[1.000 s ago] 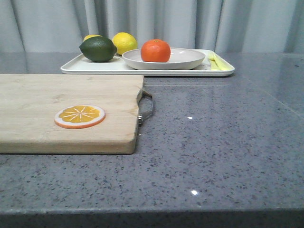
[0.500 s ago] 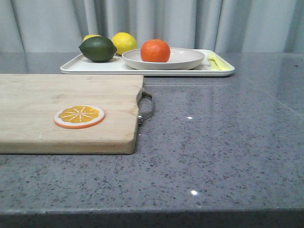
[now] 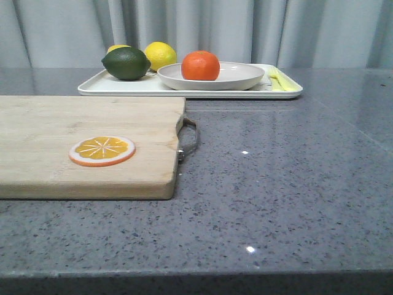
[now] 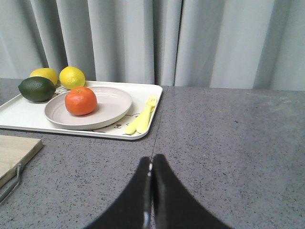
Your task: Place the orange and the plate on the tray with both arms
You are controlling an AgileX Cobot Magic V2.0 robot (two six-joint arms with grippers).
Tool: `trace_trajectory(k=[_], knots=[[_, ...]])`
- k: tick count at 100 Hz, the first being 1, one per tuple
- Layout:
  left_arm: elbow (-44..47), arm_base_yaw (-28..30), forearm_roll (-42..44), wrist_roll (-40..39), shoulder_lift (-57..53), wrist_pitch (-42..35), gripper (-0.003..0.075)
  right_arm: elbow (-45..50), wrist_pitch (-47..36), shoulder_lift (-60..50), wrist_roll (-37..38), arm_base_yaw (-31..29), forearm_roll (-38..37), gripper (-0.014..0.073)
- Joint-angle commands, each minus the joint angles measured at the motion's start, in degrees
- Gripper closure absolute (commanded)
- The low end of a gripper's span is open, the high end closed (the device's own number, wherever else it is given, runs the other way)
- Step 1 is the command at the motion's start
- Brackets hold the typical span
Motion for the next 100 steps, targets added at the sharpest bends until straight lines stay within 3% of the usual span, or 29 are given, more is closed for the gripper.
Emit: trace_trajectory(k=[1, 64, 100], knots=[[0.4, 0.2, -0.3, -0.7, -1.9, -4.2, 0.0739, -1.6, -5.0, 0.2, -0.4, -0.2, -0.6, 0.066], [0.4, 0.2, -0.3, -0.7, -1.9, -4.2, 0.0739, -1.1, -5.2, 0.2, -0.4, -0.2, -0.6, 0.066], [0.4, 0.2, -0.3, -0.7, -1.9, -4.2, 0.0739, 8.5, -8.2, -1.4, 0.6, -0.2, -3.6, 0.066]])
